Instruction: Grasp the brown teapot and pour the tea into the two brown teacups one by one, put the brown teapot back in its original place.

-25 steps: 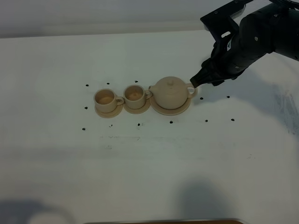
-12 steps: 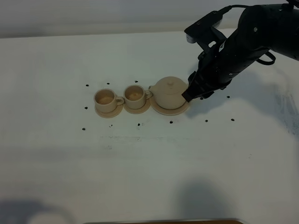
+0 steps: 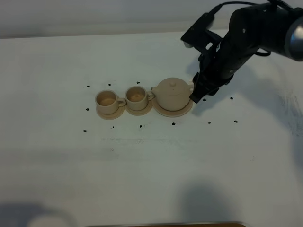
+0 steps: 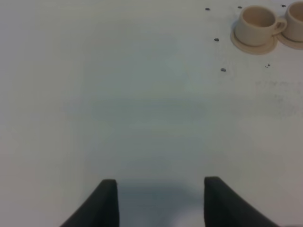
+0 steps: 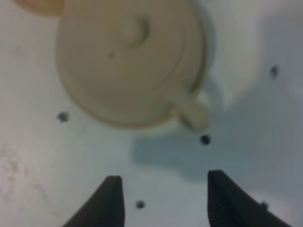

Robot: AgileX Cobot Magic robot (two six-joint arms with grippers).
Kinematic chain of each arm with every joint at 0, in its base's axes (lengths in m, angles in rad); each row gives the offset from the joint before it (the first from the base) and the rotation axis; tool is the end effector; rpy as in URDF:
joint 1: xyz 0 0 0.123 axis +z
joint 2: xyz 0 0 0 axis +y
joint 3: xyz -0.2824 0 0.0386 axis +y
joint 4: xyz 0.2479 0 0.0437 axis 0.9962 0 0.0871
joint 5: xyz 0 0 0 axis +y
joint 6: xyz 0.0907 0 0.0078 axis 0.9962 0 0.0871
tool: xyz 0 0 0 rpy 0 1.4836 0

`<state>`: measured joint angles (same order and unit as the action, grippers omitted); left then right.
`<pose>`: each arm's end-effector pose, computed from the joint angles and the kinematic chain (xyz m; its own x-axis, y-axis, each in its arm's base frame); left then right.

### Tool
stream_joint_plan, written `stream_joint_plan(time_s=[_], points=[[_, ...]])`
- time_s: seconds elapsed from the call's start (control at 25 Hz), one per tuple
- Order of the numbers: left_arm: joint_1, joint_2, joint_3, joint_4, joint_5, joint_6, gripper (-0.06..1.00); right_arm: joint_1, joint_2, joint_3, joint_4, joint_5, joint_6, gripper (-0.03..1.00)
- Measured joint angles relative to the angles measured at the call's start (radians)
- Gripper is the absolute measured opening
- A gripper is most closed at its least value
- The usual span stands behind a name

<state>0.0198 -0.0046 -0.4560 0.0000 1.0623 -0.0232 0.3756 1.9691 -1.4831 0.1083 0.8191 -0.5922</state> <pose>-0.0007 0.0000 0.2647 -0.4914 -0.0329 -0.8703 -0.0312 0.9993 -0.0202 0.3846 0.1594 0.2061 -0.5638 -0.7530 -0.3393 -0.7718 0.6266 -0.1082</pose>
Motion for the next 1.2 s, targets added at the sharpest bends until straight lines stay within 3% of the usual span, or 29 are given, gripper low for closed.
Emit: stream_joint_plan(time_s=[0.2, 0.68, 0.84, 1.2], points=[[0.0, 0.0, 0.0, 0.0, 0.0, 0.0, 0.48, -0.018, 0.025, -0.06, 0.068, 0.065, -0.156, 0.39], [0.0, 0.0, 0.0, 0.0, 0.0, 0.0, 0.48, -0.057, 0.067, -0.109, 0.198, 0.087, -0.388, 0.35], [0.0, 0.0, 0.0, 0.0, 0.0, 0.0, 0.48, -0.057, 0.096, -0.128, 0.188, 0.091, -0.418, 0.35], [0.0, 0.0, 0.0, 0.0, 0.0, 0.0, 0.48, -0.057, 0.138, -0.173, 0.046, 0.127, -0.418, 0.35]])
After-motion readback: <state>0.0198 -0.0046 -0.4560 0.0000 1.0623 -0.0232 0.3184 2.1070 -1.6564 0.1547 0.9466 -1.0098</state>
